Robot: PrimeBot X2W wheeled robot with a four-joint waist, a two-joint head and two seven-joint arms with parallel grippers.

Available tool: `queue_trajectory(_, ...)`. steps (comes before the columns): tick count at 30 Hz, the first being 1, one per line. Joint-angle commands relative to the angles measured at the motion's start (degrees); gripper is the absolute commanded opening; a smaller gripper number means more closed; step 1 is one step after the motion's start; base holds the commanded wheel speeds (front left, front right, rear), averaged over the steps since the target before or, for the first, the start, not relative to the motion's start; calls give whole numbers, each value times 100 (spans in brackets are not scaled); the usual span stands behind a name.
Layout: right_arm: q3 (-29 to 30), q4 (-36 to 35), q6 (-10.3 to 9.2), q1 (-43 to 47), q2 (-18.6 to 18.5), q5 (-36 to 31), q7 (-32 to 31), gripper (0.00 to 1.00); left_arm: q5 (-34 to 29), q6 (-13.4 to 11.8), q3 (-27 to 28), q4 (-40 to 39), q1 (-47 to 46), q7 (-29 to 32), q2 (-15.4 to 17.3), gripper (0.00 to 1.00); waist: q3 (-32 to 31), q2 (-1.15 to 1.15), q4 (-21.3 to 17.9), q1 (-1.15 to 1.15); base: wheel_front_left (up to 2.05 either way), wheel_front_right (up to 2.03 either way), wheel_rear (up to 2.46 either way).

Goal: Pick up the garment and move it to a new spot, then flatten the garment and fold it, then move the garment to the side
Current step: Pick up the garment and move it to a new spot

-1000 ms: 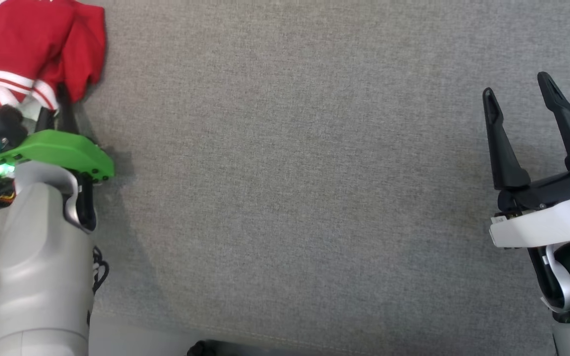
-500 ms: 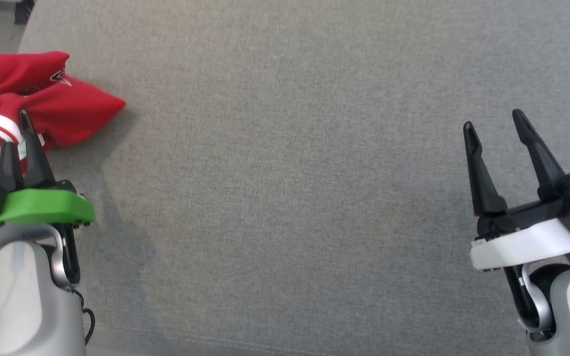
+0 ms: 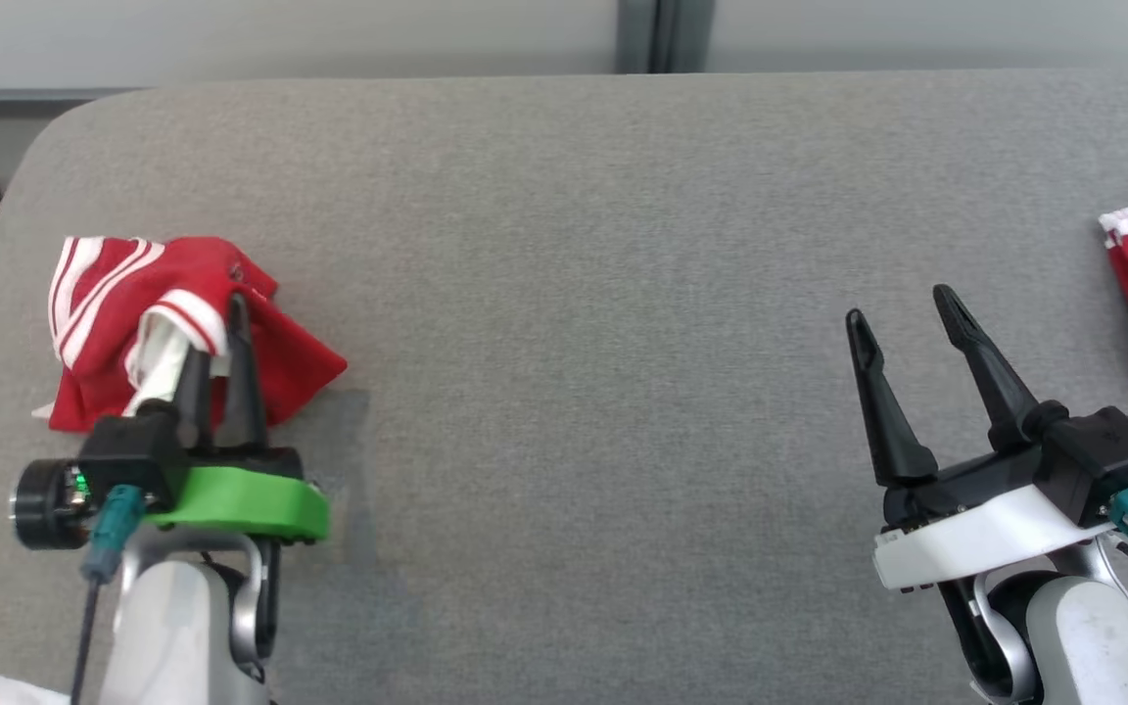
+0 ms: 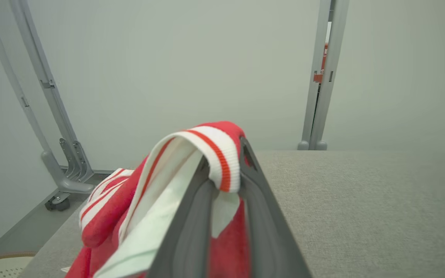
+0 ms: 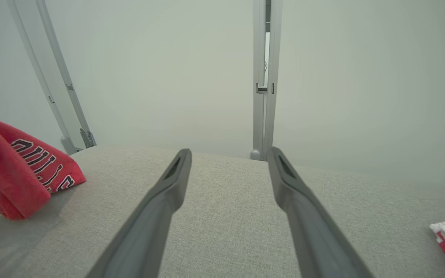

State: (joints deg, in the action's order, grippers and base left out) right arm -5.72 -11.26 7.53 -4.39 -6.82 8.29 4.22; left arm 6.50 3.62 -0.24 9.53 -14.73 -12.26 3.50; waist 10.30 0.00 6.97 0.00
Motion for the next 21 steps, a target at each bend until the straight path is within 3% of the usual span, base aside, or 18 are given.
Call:
queue_trajectory(1,2,39,-9,79,21,45,51,100,35,66,-191,14,84,51,-15,0,-219,0,-620,0,0,0,0)
queue_trajectory(10,84,232,-8,135,198,151,254,100,204,293,-1905,598,-416,253,-49,0,218,0,-1590,0,0,0,0)
queue_trajectory(18,137,416,-8,-48,328,237,476,100,631,259,-3490,1275,-1035,125,-42,0,641,0,-2111,0,0,0,0)
queue_trajectory(19,130,437,-8,-65,336,244,504,100,673,218,-3600,1347,-1096,80,-42,14,671,0,-2141,0,0,0,0)
queue_trajectory(20,129,460,-8,-80,346,250,521,100,729,169,-3708,1421,-1156,30,-41,100,689,0,-2164,0,0,0,0)
queue_trajectory(21,137,479,-8,-82,346,248,548,100,762,135,-3795,1454,-1207,-24,-41,100,695,0,-2171,0,0,0,0)
